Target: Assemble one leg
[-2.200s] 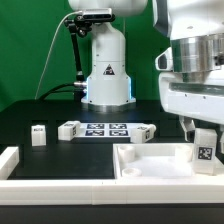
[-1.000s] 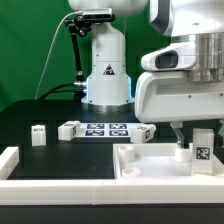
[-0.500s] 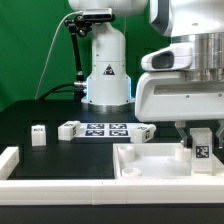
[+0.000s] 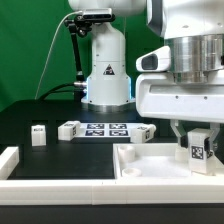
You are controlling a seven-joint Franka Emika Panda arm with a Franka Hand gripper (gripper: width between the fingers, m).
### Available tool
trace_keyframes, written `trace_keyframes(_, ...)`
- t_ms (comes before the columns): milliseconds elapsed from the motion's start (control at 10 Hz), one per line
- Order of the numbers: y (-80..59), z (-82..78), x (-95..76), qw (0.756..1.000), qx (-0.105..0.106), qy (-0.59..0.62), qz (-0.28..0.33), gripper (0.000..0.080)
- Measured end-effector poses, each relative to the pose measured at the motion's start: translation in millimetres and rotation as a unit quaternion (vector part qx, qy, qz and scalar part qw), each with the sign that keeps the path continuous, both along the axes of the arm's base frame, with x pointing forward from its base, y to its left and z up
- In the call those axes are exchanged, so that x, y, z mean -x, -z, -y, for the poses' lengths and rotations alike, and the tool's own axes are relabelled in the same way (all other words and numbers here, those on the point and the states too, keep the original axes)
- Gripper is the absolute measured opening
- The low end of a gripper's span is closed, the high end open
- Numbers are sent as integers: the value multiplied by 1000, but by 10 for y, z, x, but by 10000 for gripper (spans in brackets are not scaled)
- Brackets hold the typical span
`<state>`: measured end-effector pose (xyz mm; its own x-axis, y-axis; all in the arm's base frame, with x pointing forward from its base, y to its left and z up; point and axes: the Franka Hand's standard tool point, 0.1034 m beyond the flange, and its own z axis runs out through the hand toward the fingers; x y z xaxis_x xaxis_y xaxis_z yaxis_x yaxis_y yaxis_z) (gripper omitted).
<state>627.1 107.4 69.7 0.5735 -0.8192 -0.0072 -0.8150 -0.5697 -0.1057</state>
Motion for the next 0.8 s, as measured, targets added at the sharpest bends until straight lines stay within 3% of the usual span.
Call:
trace_keyframes(300, 9, -15, 40, 977, -19, 210, -15, 290)
trace_keyframes(800, 11, -56, 60, 883, -46, 465, -35, 290)
